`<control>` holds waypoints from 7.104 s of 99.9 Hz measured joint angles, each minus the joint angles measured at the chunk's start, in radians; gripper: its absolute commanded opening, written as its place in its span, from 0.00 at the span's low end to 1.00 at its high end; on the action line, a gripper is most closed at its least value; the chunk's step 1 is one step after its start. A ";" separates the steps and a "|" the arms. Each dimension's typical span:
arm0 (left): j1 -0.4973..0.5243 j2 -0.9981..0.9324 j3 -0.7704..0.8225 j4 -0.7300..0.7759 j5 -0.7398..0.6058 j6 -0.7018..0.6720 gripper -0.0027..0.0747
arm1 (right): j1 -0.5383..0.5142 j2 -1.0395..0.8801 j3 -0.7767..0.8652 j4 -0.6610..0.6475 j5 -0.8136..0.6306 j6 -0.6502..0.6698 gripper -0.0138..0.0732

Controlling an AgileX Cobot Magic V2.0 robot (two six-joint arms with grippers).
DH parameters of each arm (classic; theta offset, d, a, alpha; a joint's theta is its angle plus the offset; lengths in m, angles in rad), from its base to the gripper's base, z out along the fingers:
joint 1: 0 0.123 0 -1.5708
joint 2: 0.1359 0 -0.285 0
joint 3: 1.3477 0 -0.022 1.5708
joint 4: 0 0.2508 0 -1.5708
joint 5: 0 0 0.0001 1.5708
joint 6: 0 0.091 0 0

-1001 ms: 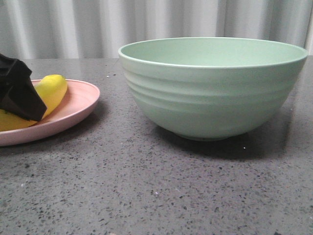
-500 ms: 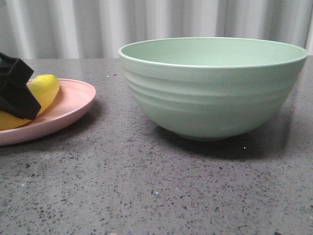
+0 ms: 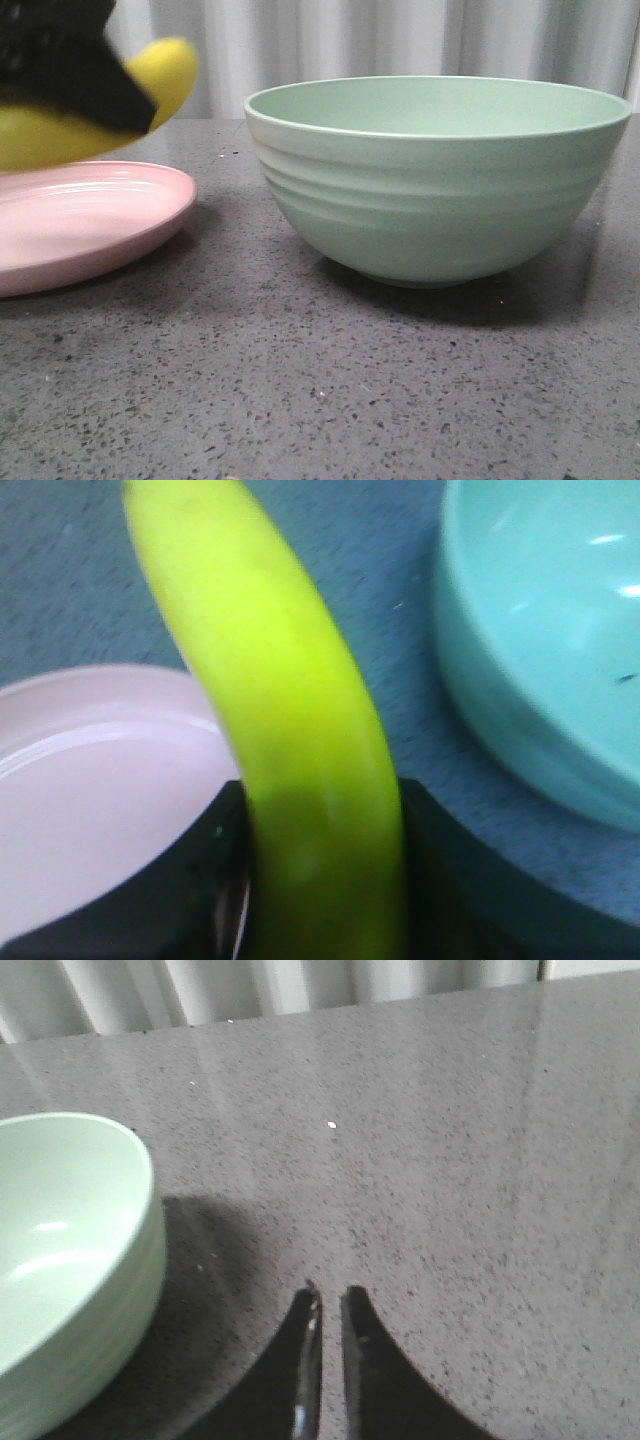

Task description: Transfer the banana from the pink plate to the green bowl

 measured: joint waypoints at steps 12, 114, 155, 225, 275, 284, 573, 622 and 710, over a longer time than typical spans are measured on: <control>-0.085 -0.023 -0.038 0.000 0.000 0.000 0.01 | 0.045 0.005 -0.078 0.016 0.053 0.000 0.46; -0.328 -0.029 -0.061 0.002 -0.028 -0.004 0.01 | 0.710 0.686 -0.342 0.503 -0.346 -0.002 0.55; -0.311 -0.029 -0.060 0.021 -0.018 -0.036 0.01 | 0.712 0.756 -0.387 0.509 -0.344 -0.002 0.55; -0.322 -0.068 -0.060 -0.034 -0.005 -0.012 0.03 | 0.702 0.795 -0.400 0.547 -0.381 0.016 0.26; -0.328 -0.101 -0.066 -0.038 -0.035 -0.002 0.58 | 0.688 0.781 -0.397 0.512 -0.369 0.001 0.08; -0.328 -0.131 -0.066 -0.038 -0.039 -0.002 0.58 | 0.650 0.745 -0.397 0.469 -0.367 -0.001 0.08; -0.331 -0.892 0.590 0.075 -0.344 -0.001 0.01 | 0.467 0.025 0.328 -0.086 -0.751 -0.005 0.08; -0.331 -0.969 0.671 0.078 -0.346 -0.001 0.01 | 0.467 0.023 0.342 -0.086 -0.780 -0.005 0.08; 0.148 -1.008 0.849 0.113 -0.947 -0.001 0.01 | 0.467 0.023 0.342 -0.086 -0.782 -0.005 0.08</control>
